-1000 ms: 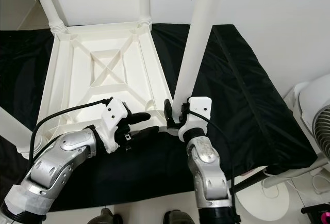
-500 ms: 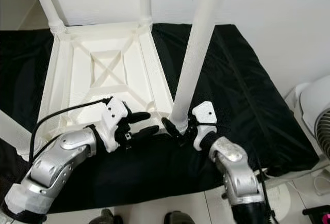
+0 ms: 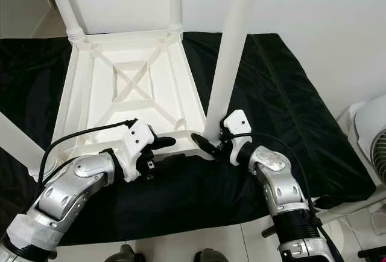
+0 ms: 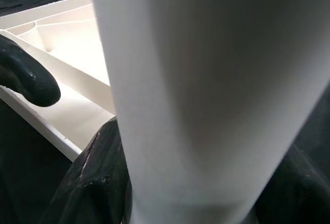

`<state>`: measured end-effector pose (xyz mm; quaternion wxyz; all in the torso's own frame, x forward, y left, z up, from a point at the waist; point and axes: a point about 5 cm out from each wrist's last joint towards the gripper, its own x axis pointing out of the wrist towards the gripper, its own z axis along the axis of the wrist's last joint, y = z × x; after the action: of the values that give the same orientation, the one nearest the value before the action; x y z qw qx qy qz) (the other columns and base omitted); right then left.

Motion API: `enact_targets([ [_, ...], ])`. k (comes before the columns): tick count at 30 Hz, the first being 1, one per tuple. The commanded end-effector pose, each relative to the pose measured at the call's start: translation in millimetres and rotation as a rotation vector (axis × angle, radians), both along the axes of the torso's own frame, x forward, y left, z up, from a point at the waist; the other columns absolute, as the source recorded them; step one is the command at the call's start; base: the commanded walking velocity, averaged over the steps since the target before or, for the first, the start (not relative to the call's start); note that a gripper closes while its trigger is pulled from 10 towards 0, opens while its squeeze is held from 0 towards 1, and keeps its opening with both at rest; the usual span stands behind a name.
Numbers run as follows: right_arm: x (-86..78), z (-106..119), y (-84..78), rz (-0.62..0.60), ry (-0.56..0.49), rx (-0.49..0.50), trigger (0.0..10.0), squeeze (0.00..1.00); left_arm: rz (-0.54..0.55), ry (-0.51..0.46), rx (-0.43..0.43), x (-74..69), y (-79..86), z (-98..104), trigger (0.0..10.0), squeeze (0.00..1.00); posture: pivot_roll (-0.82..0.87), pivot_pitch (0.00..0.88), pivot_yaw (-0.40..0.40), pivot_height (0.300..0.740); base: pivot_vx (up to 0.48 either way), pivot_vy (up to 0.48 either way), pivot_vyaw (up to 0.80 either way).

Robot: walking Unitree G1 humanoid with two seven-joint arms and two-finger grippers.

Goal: Building children table

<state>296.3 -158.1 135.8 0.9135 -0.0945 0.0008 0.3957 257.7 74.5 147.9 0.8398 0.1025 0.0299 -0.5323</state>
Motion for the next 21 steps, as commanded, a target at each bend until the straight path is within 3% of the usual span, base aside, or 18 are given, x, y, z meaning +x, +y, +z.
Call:
enact_targets([
  [1, 0.4, -2.7, -1.6, -0.005, 0.009, 0.005, 0.0, 0.00, 0.011, -0.002, 0.017, 1.4, 0.2, -4.5, 10.0, 0.00, -0.10, 0.017, 0.019, 0.740, 0.000, 0.000, 0.00],
  [3, 0.6, -3.8, -3.8, -0.026, 0.008, 0.003, 0.0, 0.00, 0.052, -0.007, 0.054, 6.4, 0.9, -9.3, 10.0, 0.00, -0.10, 0.017, 0.019, 0.740, 0.000, 0.000, 0.00],
  [4, 0.3, -4.8, -4.5, -0.043, 0.017, 0.016, 2.7, 0.00, 0.078, -0.011, 0.077, 9.3, 2.0, -12.7, 10.0, 0.00, -0.10, 0.013, 0.021, 0.740, 0.000, 0.000, 0.00],
  [6, 0.1, -5.1, -4.5, -0.046, 0.023, 0.023, 2.7, 0.00, 0.082, -0.012, 0.078, 9.7, 2.2, -13.1, 10.0, 0.00, -0.10, 0.013, 0.021, 0.740, 0.000, 0.000, 0.00],
  [7, 0.0, -4.0, -3.3, -0.064, 0.024, 0.045, 10.0, 0.00, 0.087, -0.010, 0.073, 10.3, 2.8, -12.7, 10.0, 0.00, -0.10, 0.011, 0.021, 0.740, 0.000, 0.000, 0.00],
  [14, 1.7, 1.3, 5.5, -0.189, -0.015, 0.108, 10.0, 0.00, 0.131, -0.025, 0.025, 15.9, 4.5, -6.5, 10.0, 0.00, -0.10, 0.014, 0.023, 0.740, 0.000, 0.000, 0.00],
  [17, -0.1, 3.4, 20.0, -0.348, -0.053, 0.145, 10.0, 0.00, 0.143, -0.033, -0.033, 19.0, 3.8, 2.0, 10.0, 0.00, -0.10, 0.012, 0.021, 0.740, 0.000, 0.000, 0.00],
  [21, -1.9, 2.9, 28.3, -0.472, -0.031, 0.194, 10.0, 0.00, 0.136, -0.046, -0.031, 18.9, 3.8, 2.7, 10.0, 0.00, -0.10, 0.012, 0.022, 0.740, 0.000, 0.000, 0.00],
])
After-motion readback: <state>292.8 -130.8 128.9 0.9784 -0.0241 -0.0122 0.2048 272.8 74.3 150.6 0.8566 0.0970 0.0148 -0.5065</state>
